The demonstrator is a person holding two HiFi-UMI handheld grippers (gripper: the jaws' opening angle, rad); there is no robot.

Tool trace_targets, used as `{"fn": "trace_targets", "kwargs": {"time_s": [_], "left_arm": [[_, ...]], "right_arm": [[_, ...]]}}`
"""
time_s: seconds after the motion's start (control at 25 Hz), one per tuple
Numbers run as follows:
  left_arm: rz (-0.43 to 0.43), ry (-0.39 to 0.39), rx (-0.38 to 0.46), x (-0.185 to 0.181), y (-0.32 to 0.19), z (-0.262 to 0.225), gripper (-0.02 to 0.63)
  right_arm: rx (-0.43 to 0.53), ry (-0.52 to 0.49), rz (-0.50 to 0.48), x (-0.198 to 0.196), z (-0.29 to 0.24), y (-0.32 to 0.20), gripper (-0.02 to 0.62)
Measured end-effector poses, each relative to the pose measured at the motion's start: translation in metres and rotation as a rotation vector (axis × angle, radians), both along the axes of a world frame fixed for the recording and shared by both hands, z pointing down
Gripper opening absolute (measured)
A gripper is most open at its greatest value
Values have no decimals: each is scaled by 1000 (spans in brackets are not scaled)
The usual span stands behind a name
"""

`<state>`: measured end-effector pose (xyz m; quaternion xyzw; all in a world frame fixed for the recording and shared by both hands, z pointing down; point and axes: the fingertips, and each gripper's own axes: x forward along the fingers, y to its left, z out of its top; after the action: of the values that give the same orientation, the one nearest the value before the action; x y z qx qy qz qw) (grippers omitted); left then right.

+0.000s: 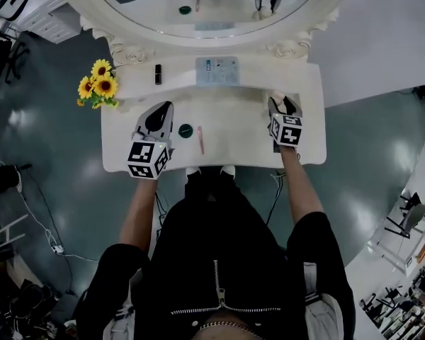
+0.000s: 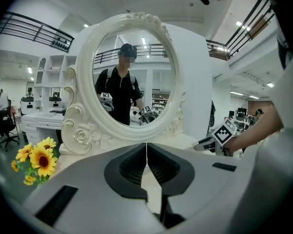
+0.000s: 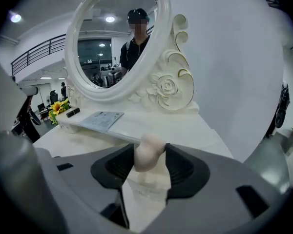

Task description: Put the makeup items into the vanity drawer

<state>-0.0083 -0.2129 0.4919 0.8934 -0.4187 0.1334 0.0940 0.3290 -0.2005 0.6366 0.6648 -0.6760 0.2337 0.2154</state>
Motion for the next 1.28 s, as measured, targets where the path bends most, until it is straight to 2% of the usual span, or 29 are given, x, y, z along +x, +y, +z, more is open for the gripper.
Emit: {"fn": "trace_targets", "kwargs": {"time_s": [0.36, 0.6, 0.88, 1.28], "left_arm": [[-52, -15, -32, -18, 0, 11, 21], [-58, -8, -39, -19, -2, 14, 21], [-48, 2, -27, -15, -3, 10, 21], [-55, 33, 25, -22, -6, -11, 21]], "right_arm": [[-96, 6, 46, 17, 33, -6, 212], [-95, -7, 55, 19, 36, -2, 235], [-2, 3, 20, 9, 1, -9, 233], [236, 31, -54, -19, -106, -28, 229]]}}
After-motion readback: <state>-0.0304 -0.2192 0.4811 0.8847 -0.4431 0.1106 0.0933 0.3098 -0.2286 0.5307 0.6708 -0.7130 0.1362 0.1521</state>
